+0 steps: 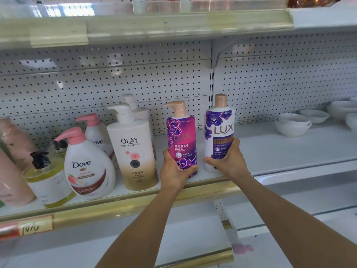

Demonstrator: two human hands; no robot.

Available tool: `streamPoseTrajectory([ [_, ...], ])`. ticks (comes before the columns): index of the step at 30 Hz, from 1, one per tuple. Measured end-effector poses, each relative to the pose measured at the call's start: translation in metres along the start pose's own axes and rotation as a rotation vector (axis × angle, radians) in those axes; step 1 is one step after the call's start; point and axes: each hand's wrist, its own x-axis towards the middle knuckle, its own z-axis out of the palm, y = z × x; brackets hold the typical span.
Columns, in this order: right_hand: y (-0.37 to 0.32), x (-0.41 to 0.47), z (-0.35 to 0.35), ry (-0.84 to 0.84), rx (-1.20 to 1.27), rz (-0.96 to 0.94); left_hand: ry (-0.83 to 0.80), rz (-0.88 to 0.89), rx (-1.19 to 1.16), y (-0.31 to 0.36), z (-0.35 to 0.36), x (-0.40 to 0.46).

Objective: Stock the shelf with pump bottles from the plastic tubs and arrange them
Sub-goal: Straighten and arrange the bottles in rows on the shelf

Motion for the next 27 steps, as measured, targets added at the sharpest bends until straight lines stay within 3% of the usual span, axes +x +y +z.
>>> streamPoseTrajectory([
  [27, -0.0030, -0.0059, -0.0028, -0.017, 0.014, 0.001, -0.058, -0.024, -0.041, 0.0008, -0.0050, 0.0015],
])
